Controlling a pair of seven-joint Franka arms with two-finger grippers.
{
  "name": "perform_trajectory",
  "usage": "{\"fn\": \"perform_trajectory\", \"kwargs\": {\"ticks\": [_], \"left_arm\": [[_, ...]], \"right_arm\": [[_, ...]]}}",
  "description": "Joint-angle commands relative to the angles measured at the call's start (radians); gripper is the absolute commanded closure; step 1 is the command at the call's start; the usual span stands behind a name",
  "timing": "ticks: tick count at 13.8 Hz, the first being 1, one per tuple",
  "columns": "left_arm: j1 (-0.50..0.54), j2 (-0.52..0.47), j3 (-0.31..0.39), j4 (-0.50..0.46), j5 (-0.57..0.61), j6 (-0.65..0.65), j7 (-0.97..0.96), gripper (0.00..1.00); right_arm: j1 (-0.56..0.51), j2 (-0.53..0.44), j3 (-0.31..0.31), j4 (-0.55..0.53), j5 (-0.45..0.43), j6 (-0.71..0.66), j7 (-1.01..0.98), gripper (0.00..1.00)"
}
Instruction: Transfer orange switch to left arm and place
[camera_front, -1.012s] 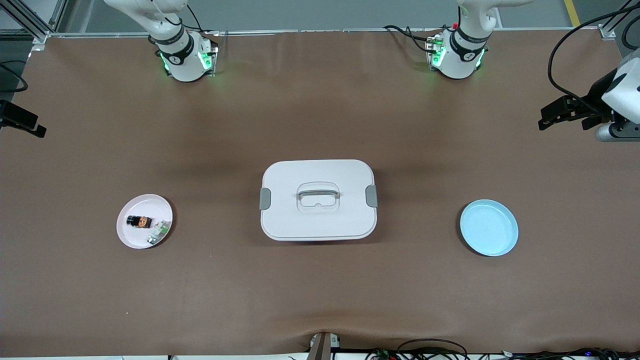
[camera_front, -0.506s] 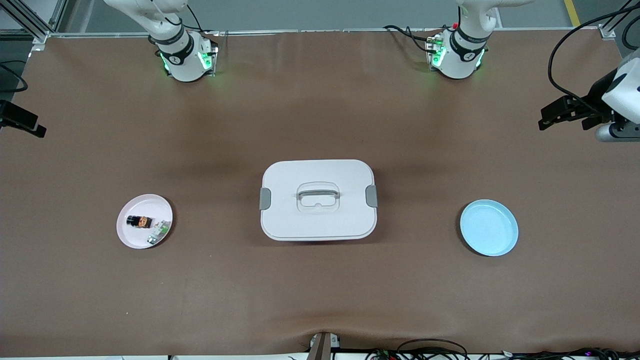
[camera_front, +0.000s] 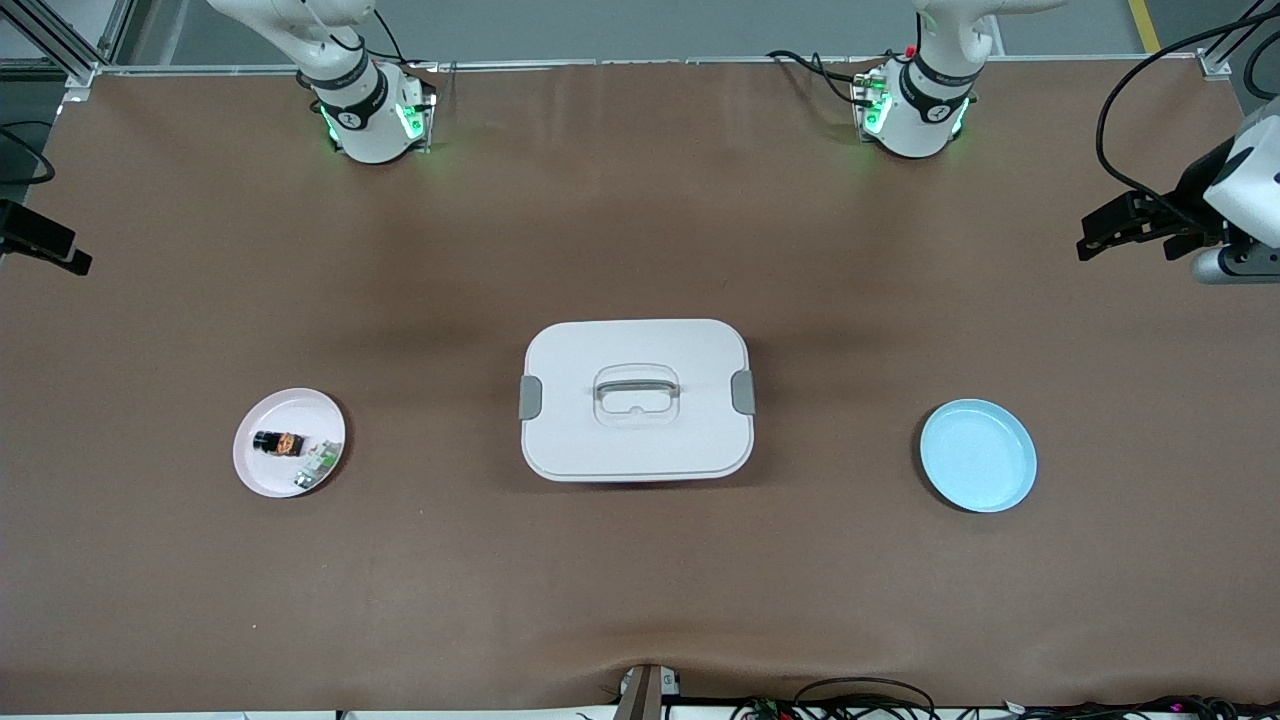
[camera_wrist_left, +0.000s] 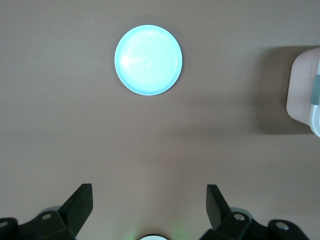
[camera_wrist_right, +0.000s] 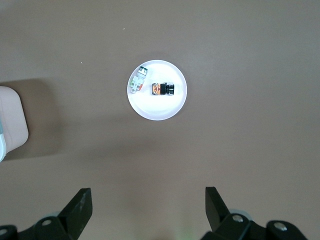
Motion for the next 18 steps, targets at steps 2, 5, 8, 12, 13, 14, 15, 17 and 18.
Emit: {"fn": "perform_trajectory", "kwargs": {"ticks": [2,5,8,12,13,14,15,17,18], "left_arm": [[-0.011,-0.001,-0.022,0.027,0.007,-0.009,0.006,0.00],[-0.016,-0.001,-0.131,0.075,0.002,-0.015,0.003,0.00],[-0.020,0.013,-0.193,0.072,-0.068,-0.015,0.010,0.00],[-0.036,0.134,-0.198,0.087,-0.298,-0.008,0.012,0.00],[-0.037,0.169,-0.199,0.123,-0.343,-0.006,0.012,0.00],[-0.054,0.201,-0.199,0.157,-0.366,-0.003,0.012,0.00],[-0.078,0.228,-0.199,0.185,-0.374,0.023,0.004,0.00],[-0.126,0.254,-0.199,0.197,-0.419,0.136,0.007,0.00],[-0.149,0.255,-0.198,0.197,-0.429,0.206,0.010,0.00]], "right_arm": [[-0.001,-0.014,0.002,0.000,-0.001,-0.011,0.009,0.00],[-0.001,-0.015,0.002,0.000,-0.001,-0.011,0.009,0.00],[-0.001,-0.014,0.000,0.000,-0.001,-0.011,0.008,0.00],[-0.004,-0.014,0.000,0.000,-0.001,-0.011,0.008,0.00],[-0.004,-0.014,0.000,0.000,-0.001,-0.010,0.008,0.00],[-0.004,-0.014,0.000,0.000,-0.001,-0.011,0.008,0.00],[-0.004,-0.014,0.000,0.000,-0.001,-0.011,0.008,0.00],[-0.004,-0.014,0.000,0.000,-0.001,-0.011,0.008,0.00],[-0.004,-0.014,0.000,0.000,-0.001,-0.011,0.008,0.00]]}}
